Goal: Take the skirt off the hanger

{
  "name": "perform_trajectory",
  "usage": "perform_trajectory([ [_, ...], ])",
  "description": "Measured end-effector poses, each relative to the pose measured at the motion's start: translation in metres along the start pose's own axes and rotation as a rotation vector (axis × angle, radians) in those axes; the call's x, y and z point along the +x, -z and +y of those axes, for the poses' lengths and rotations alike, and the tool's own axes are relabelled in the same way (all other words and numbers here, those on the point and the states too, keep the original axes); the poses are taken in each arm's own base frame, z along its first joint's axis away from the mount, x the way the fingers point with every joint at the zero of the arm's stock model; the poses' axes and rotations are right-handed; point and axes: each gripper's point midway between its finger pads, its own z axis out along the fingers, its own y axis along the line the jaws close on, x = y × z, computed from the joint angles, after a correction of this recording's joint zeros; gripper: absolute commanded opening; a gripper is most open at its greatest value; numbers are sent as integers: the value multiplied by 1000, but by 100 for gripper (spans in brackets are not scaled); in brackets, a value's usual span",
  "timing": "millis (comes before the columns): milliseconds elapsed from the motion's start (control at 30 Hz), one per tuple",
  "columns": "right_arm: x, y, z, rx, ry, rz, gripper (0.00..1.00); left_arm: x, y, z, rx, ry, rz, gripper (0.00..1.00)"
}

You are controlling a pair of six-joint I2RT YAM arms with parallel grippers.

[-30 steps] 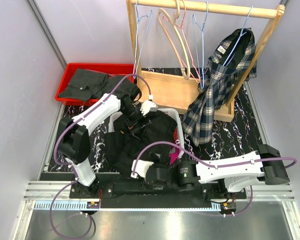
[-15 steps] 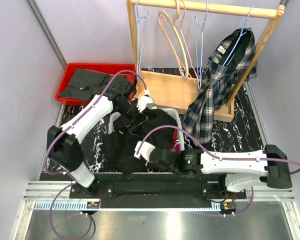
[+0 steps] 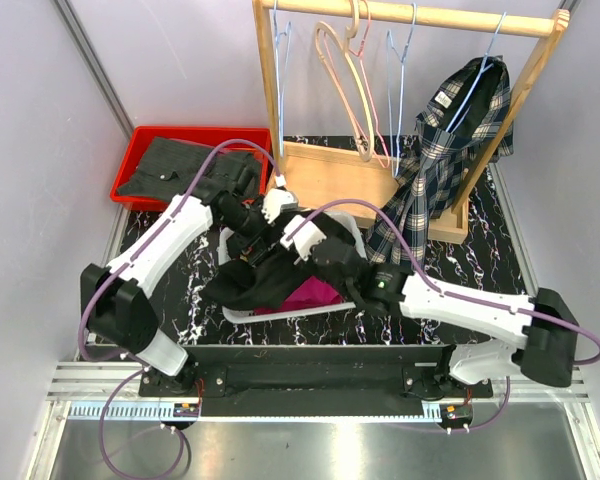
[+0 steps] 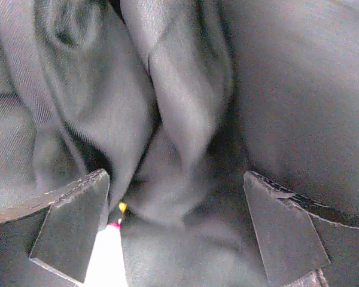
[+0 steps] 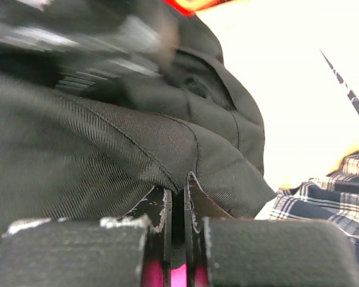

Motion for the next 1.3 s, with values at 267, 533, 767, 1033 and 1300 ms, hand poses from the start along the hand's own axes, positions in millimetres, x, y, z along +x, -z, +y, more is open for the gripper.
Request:
perform_trajectory([
  [267,70,-52,9,18,-50,158,0,-10,40,-11,-37,-25,-77,99],
  [533,80,-58,34,-47,-230,182,0,-48,102,-49,-57,-138,-280,99],
  [767,97,-57,57,-116,-394,198,0,-14,62,-55,33,-82,-212,99],
  [1033,103,-60,66,-116,-494,206,0,55,-9,-44,141,69,42,99],
  [1300,114,-73,85,-140,-579,276,0,51,-28,-26,67,-4,19,99],
])
